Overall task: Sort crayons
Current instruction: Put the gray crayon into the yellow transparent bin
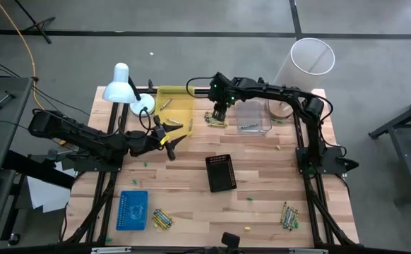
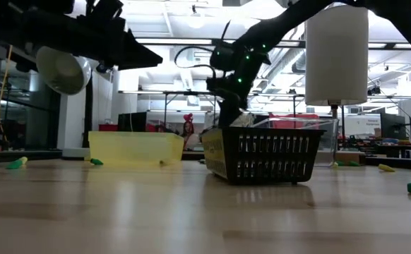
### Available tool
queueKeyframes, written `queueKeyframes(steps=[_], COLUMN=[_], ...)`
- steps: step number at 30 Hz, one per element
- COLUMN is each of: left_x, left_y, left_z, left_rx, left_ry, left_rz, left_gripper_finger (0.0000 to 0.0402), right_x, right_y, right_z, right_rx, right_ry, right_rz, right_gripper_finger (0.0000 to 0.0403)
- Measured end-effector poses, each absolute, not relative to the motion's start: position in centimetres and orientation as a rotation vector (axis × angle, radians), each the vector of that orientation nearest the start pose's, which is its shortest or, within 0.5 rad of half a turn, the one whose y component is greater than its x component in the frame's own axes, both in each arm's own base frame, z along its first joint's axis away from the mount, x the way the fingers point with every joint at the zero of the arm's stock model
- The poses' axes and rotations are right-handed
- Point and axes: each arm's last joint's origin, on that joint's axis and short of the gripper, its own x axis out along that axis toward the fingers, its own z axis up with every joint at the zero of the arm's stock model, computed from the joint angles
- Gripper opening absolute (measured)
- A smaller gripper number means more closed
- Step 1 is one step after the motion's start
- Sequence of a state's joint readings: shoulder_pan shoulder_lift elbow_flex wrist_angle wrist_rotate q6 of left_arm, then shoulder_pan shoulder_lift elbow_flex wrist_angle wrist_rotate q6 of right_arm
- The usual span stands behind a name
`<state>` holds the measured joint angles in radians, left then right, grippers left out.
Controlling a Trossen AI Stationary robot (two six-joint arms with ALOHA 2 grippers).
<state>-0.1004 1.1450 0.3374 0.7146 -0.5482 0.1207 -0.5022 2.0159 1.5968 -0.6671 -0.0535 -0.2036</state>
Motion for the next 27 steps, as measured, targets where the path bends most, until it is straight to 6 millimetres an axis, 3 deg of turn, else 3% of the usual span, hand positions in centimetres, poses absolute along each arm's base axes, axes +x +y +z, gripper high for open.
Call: queueKeyframes(steps=[9, 17, 27], left_x=[21.6, 21.6, 21.6], left_y=[-1.8, -1.7, -1.7], left_z=[20.0, 20.5, 20.9], left_rx=[0.212, 0.205, 0.245], left_ry=[0.119, 0.067, 0.039], left_rz=[0.358, 0.367, 0.37], left_gripper_finger=[0.0174, 0.0174, 0.0174], right_x=[36.8, 37.9, 38.1], right_y=[-18.8, -17.8, -17.2], right_z=[16.7, 16.9, 16.8], right_rx=[0.252, 0.202, 0.137], right_ry=[1.089, 1.036, 1.059], right_rz=[-0.339, -0.444, -0.391], right_gripper_finger=[0.0103, 0.0103, 0.0103])
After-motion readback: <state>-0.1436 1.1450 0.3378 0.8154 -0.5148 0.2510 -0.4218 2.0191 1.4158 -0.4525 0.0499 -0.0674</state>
